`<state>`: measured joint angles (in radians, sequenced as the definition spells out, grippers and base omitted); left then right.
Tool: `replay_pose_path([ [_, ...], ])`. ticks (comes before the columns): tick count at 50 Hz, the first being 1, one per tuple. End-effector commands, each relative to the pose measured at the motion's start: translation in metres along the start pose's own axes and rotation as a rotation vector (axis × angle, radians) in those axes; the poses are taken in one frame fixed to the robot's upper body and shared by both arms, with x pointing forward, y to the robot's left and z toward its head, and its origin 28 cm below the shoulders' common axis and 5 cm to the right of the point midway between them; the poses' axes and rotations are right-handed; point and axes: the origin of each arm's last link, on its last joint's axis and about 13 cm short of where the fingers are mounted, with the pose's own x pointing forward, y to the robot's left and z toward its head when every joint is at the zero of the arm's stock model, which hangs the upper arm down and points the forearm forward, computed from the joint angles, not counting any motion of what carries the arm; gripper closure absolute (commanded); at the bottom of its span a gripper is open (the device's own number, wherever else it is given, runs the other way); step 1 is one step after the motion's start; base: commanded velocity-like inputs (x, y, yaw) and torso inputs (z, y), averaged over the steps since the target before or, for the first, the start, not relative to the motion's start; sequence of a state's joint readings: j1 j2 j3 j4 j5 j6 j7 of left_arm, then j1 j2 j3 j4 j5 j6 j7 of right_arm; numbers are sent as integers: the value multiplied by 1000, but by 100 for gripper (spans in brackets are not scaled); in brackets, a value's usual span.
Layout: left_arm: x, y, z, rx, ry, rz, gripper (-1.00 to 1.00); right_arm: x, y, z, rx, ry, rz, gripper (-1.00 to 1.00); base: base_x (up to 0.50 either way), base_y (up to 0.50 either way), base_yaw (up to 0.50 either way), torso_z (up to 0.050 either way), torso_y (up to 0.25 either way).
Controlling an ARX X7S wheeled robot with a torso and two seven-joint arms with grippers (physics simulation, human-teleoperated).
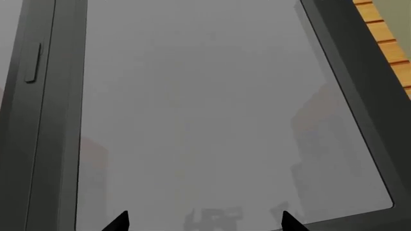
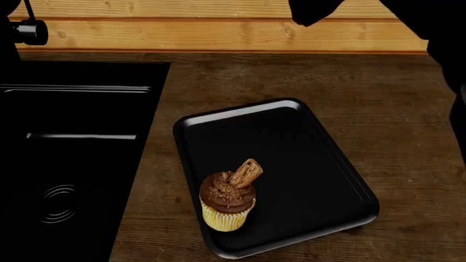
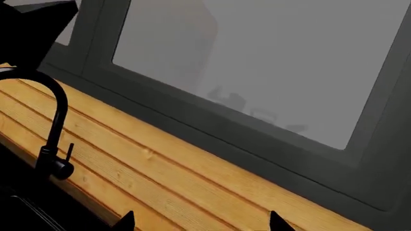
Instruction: Move the fresh-baked cupcake off the tray onto the counter, and place the bowl used for mixing into the sink.
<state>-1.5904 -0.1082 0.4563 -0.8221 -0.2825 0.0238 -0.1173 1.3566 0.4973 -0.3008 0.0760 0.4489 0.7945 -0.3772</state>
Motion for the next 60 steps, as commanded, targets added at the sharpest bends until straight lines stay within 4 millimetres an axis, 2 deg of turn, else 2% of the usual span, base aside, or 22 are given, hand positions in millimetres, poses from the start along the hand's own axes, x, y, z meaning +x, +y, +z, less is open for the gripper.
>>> replay_pose_path([
  [1,1,0,1,-1,-2,0,-100,-11,3,2,63,0,114,-100,0,0,0,0,0],
  [4,0,0,0,-1,-1,-2,-100,-13,4,2,104,-11,138,-100,0,0,0,0,0],
  [14,0,0,0,4,-1,-4,-100,-25,19,-18,232,-49,209,-100,0,0,0,0,0],
  [17,0,0,0,4,0,-4,-100,-30,25,-33,258,-35,212,-100,0,0,0,0,0],
  [26,0,-1,0,12,1,-8,-100,-41,40,-54,406,-30,259,-100,0,0,0,0,0],
  [28,0,-1,0,10,1,-12,-100,-43,41,-53,419,-15,298,-100,0,0,0,0,0],
  [39,-1,-1,-2,7,3,-12,-100,-51,51,-46,492,-19,288,-100,0,0,0,0,0],
  [45,-1,-1,-2,9,4,-13,-100,-60,59,-49,503,34,333,-100,0,0,0,0,0],
  [54,-1,-1,-1,9,4,-13,-100,-83,72,-73,483,185,383,-100,0,0,0,0,0],
  [60,0,-1,-1,6,2,-10,-100,-94,77,-86,439,218,399,-100,0,0,0,0,0],
])
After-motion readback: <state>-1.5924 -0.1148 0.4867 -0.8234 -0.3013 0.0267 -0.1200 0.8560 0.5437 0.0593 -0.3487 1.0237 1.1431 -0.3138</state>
